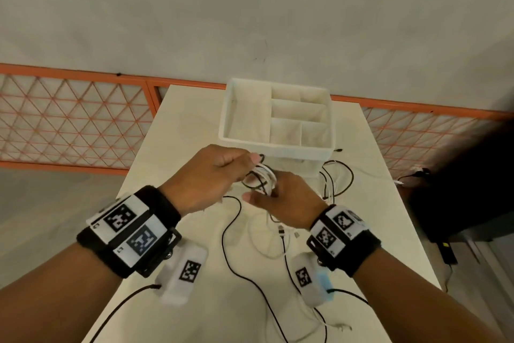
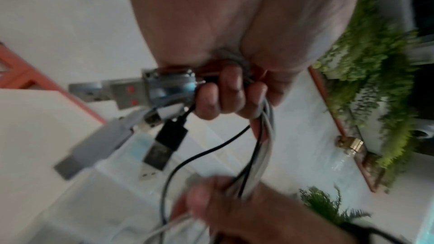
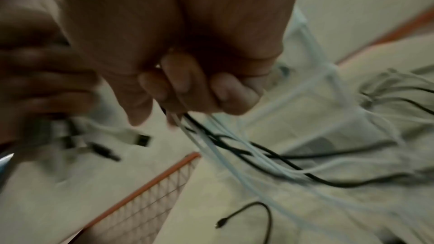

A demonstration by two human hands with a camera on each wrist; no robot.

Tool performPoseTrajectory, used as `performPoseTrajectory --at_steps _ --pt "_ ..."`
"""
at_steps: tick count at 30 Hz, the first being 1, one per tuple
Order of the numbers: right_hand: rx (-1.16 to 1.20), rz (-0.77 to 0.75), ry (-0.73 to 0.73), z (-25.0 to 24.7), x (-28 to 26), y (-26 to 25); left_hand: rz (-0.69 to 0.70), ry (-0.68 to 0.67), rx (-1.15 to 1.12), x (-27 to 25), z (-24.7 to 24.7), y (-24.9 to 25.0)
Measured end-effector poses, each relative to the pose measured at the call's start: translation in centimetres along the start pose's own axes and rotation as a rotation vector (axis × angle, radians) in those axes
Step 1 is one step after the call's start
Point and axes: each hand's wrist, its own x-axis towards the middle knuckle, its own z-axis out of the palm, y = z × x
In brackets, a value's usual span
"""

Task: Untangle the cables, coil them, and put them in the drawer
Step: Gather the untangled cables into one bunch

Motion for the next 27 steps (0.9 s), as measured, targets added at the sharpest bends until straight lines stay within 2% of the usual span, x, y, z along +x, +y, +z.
performPoseTrajectory --at_steps 2,4,6,8,10,12,15,16,18,19,20,22,24,27 --pt "0.143 0.176 0.009 -0.2 0.6 1.7 0.065 -0.041 0.000 -0.8 -0.8 0.1" --pt "0.180 0.260 0.129 -1.3 0.6 3.0 0.035 -0.094 0.046 -1.5 -1.9 -0.9" --pt "0.118 0.212 0.316 -2.5 0.1 3.4 -0.058 -0.179 0.187 -2.2 -2.6 -2.6" --pt "0.078 0.103 0.491 -2.5 -0.3 3.7 -0.148 -0.282 0.354 -2.5 -2.5 -4.6" --pt "-0.011 0.023 0.545 -1.2 -0.6 4.2 -0.269 -0.303 0.464 -2.6 -1.8 -6.8" --pt "-0.090 0.040 0.429 0.7 -1.0 5.1 -0.361 -0.298 0.555 -2.5 -0.8 -8.7" --pt "-0.110 0.201 0.100 2.8 -1.9 7.2 -0.442 -0.244 0.638 -2.9 0.7 -10.7" --pt "-0.086 0.238 0.066 3.1 -2.3 7.8 -0.459 -0.212 0.622 -3.2 1.0 -11.1" --pt "-0.077 0.292 0.150 3.3 -3.2 8.8 -0.492 -0.122 0.542 -3.6 1.2 -11.7" --pt "-0.156 0.343 0.194 3.3 -3.7 9.0 -0.506 -0.060 0.468 -3.7 1.2 -11.9" --pt "-0.261 0.415 0.174 3.5 -4.3 9.4 -0.513 0.002 0.389 -3.8 1.2 -12.2" --pt "-0.449 0.550 -0.034 4.9 -5.4 10.4 -0.511 0.082 0.268 -3.9 0.9 -12.2" --pt "-0.537 0.618 -0.202 6.9 -6.3 11.0 -0.493 0.063 0.175 -4.1 0.6 -11.8" --pt "-0.543 0.604 -0.201 9.3 -6.5 11.4 -0.481 0.022 0.043 -4.0 0.2 -11.1"
